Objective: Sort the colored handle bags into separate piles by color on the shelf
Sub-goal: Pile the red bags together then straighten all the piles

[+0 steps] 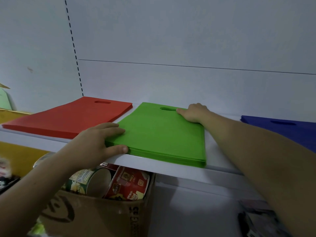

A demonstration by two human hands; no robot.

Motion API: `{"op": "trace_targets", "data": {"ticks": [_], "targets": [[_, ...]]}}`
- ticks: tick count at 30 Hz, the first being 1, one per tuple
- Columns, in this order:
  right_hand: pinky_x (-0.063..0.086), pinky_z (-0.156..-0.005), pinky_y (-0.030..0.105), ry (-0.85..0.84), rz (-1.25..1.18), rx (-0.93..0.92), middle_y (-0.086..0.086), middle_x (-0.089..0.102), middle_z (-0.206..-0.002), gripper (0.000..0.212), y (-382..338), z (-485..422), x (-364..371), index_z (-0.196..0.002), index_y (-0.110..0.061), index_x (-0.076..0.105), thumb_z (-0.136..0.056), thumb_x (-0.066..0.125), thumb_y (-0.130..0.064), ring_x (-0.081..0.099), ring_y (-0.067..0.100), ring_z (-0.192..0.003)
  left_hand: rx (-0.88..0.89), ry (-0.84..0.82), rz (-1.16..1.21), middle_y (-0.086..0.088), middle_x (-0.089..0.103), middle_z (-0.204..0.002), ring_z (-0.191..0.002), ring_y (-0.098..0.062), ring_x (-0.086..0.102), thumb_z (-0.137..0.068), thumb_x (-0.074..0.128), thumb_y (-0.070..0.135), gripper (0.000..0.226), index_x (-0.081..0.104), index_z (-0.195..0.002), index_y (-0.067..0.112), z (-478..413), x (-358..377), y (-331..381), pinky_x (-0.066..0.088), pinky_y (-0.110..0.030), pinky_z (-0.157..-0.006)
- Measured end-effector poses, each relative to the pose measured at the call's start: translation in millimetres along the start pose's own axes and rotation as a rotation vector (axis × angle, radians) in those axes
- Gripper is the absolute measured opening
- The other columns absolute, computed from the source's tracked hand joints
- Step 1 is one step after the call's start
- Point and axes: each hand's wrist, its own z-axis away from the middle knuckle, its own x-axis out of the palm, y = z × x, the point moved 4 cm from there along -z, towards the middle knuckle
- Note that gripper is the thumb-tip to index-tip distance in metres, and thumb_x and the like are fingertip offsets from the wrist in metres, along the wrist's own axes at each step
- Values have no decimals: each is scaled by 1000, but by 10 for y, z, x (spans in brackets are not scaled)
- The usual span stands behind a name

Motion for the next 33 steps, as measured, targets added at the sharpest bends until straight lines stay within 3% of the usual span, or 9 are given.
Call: {"op": "trace_targets", "data": {"ticks": [11,15,18,27,33], "targets": [[33,-106,37,-47,-34,-66,13,36,-149,87,-34,75,32,-145,-12,33,-85,33,-75,36,33,-133,-14,-8,-38,8,44,-141,-120,-11,47,-38,3,103,130,47,-136,31,24,-31,22,37,-31,-101],[31,-110,42,-69,-82,-39,13,30,-150,92,-15,114,44,-148,-22,27,-79,33,-82,31,37,-135,7,-139,-85,6,19,-156,-142,-19,21,-37,-5,102,129,30,-144,39,-4,16,37,19,-40,-115],[30,-111,43,-78,-72,-42,12,29,-152,94,-28,124,32,-149,-25,26,-77,33,-84,29,37,-136,59,-238,-119,11,4,-158,-146,-18,-2,-37,-4,102,123,17,-145,46,-83,30,39,5,-41,-117],[28,-112,42,-96,-43,-64,12,27,-153,96,-21,132,-31,-149,-23,25,-76,36,-84,29,33,-139,203,-262,-78,13,21,-155,-144,-9,10,-47,13,101,114,28,-143,42,-214,59,9,7,-31,-114],[31,-110,42,-94,-33,-68,12,32,-151,96,-42,108,-65,-147,-23,30,-75,33,-86,32,33,-136,214,-216,-97,13,27,-152,-140,-7,21,-47,12,101,115,32,-143,40,-197,38,21,13,-27,-112]]}}
